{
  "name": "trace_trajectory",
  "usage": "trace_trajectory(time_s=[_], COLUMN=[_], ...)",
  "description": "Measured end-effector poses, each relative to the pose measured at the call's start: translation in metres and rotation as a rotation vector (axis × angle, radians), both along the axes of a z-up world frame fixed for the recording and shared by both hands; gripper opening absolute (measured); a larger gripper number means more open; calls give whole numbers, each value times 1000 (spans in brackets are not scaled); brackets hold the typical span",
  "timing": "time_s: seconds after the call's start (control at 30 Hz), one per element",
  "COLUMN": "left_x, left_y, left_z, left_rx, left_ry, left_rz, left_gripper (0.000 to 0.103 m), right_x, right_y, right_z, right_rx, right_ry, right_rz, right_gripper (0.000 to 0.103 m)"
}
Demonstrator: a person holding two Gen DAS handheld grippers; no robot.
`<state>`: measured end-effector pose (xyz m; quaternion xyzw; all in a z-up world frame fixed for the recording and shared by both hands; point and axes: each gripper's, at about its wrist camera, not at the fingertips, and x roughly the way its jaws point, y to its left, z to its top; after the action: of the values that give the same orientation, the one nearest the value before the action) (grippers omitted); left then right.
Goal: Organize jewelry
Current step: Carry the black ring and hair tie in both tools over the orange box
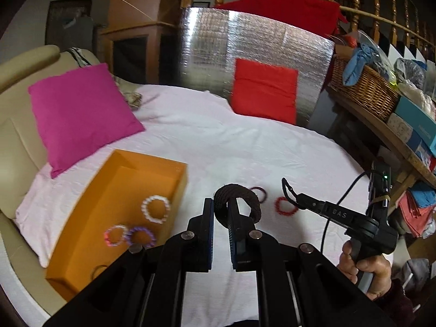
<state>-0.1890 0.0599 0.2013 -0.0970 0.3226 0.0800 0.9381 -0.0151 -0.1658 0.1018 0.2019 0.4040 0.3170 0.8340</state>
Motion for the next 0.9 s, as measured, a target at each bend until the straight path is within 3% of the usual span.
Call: trace_trajectory(time_s=[0.47, 0.9], left_x=[-32, -60], left_y=[61, 129], left_z=[-8, -55], left_rx=[56, 60], left_ry=[19, 136], left_rz=[148, 301], left_gripper=[10, 10], right_x=[-30, -52], right_y=[76, 142], right_z=[8, 2], right_rx=[-13, 8], right_ry=[-95, -124], right_rz=[156, 325], right_gripper=[9, 9])
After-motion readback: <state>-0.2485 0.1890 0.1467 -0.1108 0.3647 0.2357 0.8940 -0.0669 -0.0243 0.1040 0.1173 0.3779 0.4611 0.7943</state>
